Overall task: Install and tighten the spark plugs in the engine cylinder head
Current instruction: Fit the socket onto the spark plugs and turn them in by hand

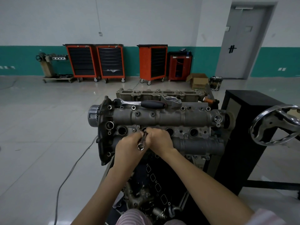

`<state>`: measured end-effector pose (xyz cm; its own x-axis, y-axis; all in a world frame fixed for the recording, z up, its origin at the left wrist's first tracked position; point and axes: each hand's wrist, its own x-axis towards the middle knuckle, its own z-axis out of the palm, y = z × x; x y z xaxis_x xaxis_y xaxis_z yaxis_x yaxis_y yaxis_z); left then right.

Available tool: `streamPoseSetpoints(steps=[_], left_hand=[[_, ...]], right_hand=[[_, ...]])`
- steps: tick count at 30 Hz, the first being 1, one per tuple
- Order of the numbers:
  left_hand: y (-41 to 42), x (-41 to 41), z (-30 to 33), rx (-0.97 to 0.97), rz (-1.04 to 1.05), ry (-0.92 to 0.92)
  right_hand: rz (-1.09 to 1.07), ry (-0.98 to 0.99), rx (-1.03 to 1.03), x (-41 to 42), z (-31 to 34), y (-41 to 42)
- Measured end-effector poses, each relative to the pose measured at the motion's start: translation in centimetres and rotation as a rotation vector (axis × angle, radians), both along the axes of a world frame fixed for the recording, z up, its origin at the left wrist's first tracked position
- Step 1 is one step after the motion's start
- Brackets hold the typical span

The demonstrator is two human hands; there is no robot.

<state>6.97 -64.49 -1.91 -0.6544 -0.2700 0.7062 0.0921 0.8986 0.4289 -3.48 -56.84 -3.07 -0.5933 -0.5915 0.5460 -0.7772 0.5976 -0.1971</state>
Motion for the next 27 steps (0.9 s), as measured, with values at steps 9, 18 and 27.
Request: streamPoseSetpoints(steps=[9, 18, 27], left_hand=[[0.9, -0.7, -0.2, 0.009, 0.111, 0.008], [0.6, -0.4, -0.8, 0.197, -0.021, -0.13], [0.6, -0.5, -0.7, 0.242, 0.054, -0.128]], right_hand=[[-0.008, 0.071, -0.065, -0.3, -0.6, -0.1], [0.044, 0.003, -0.029, -0.4, -0.6, 0.2], [0.048, 0.157, -0.09, 0.1, -0.4, 0.3]])
